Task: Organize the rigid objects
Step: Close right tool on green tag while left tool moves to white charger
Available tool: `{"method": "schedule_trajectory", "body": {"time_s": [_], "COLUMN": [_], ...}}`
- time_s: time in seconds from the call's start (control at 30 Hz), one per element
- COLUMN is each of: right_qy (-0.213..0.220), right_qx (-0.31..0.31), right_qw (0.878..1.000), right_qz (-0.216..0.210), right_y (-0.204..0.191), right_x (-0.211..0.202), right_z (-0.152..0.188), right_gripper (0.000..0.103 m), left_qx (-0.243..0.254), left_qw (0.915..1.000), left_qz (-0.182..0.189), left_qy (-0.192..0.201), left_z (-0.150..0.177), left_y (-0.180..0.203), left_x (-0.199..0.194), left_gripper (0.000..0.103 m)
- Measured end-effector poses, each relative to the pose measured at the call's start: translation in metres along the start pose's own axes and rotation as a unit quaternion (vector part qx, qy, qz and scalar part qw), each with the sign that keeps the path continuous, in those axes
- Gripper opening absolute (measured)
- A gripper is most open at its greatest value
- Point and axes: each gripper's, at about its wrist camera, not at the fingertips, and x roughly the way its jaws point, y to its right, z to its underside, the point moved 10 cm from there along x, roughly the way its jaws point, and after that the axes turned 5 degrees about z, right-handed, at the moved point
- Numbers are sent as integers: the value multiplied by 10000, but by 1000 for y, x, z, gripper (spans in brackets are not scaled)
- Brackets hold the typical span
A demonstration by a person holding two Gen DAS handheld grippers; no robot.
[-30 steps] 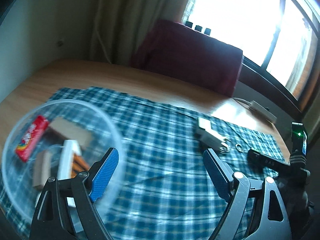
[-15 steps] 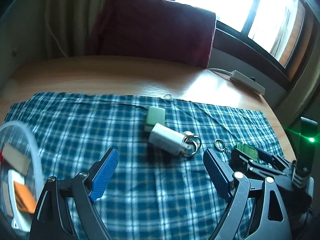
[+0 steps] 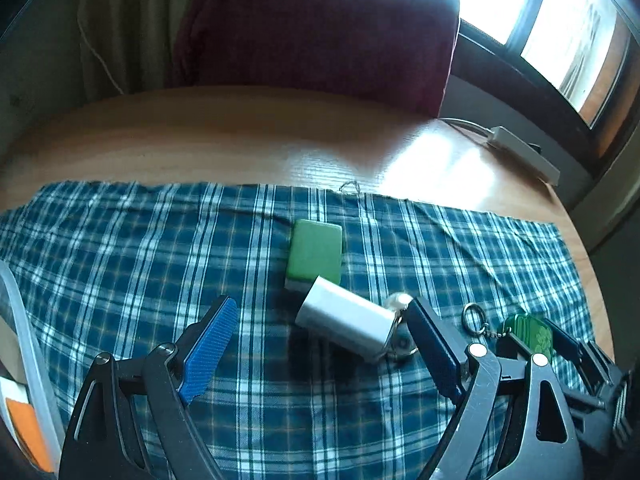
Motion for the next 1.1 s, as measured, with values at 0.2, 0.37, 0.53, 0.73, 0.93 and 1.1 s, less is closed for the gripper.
{"method": "schedule_trajectory", "body": {"time_s": [0.2, 0.37, 0.53, 0.73, 0.93, 1.1], "right_qy": [5, 6, 6, 7, 9, 11], "right_qx": [-8, -7, -9, -19, -20, -24], "right_qw": [10000, 10000, 10000, 10000, 10000, 10000], "right_qz": [8, 5, 0, 3, 9, 15], "right_y": [0, 1, 1, 0, 0, 0], "right_x": [0, 0, 0, 1, 1, 1], "right_z": [0, 0, 0, -2, -2, -1], "right_gripper": [75, 75, 75, 75, 75, 75], "left_qx": [-98, -125, -81, 138, 355, 675], "left_qw": [9999, 9995, 9996, 9997, 9991, 9973], "left_qz": [-117, -240, -227, -190, -242, -276], "left_qy": [28, 130, 133, 70, 1, -51], "left_z": [18, 32, 38, 35, 26, 23], "left_y": [-25, -40, -42, -18, -8, 1], "left_x": [-12, -29, -37, -22, -6, 4], "left_gripper": [90, 90, 90, 90, 90, 88]}}
